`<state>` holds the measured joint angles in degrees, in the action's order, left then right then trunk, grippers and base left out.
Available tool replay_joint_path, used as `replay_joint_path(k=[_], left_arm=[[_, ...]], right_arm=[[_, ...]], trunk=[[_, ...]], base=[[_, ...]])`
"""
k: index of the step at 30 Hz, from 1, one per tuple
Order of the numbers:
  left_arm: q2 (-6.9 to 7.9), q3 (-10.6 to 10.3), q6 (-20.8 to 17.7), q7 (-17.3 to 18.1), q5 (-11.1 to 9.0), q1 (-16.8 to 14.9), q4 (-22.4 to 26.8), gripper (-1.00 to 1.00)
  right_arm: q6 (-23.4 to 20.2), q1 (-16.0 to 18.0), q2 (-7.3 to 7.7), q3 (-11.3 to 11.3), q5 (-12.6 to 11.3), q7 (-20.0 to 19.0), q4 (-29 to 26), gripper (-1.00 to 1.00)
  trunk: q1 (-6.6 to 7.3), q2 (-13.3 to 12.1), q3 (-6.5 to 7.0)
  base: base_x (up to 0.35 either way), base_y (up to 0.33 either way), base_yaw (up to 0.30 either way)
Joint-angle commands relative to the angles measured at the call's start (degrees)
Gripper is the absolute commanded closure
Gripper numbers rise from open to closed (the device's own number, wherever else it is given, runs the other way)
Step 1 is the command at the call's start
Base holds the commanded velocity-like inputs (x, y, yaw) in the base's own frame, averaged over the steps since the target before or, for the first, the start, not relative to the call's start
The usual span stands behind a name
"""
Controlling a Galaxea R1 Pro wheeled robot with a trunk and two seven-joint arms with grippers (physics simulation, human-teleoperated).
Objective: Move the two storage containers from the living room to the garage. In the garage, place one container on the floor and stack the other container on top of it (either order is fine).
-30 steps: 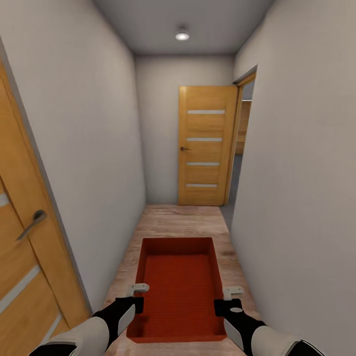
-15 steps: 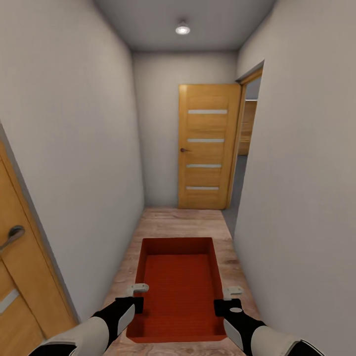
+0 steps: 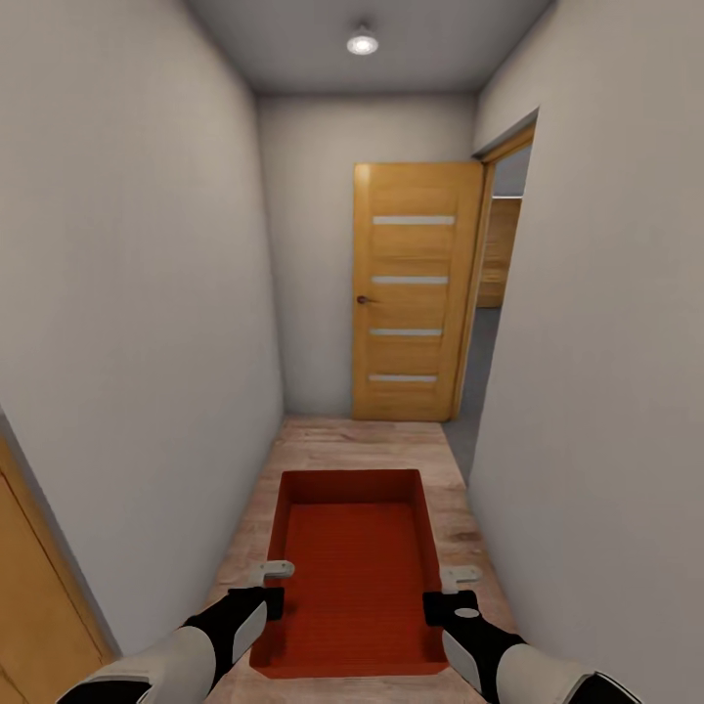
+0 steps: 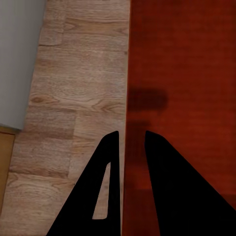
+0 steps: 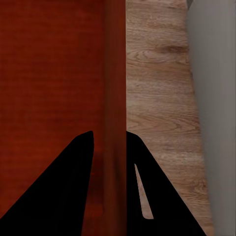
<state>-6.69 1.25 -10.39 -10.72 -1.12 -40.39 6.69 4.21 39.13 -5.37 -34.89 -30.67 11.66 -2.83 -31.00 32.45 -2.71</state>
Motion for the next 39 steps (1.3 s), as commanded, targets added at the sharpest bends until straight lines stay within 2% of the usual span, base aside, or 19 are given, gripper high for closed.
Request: replay_joint_path(k=[1,39], left_arm=[[0.80,-0.1,-0.4,-1.0,1.1,0.0,0.3,1.00],[0.80,-0.1,-0.4,-1.0,1.1,0.0,0.3,1.00]], right_arm=[[0.4,0.1,0.53,0.3,-1.1,1.1,0.2,1.00],[0.4,0.0,0.53,0.3,-1.1,1.1,0.2,1.00]], trunk=[[-0.05,0.1,-0.11],[-0.05,0.1,-0.11]], base=[[0.323,0.000,0.000],[0.324,0.000,0.000]])
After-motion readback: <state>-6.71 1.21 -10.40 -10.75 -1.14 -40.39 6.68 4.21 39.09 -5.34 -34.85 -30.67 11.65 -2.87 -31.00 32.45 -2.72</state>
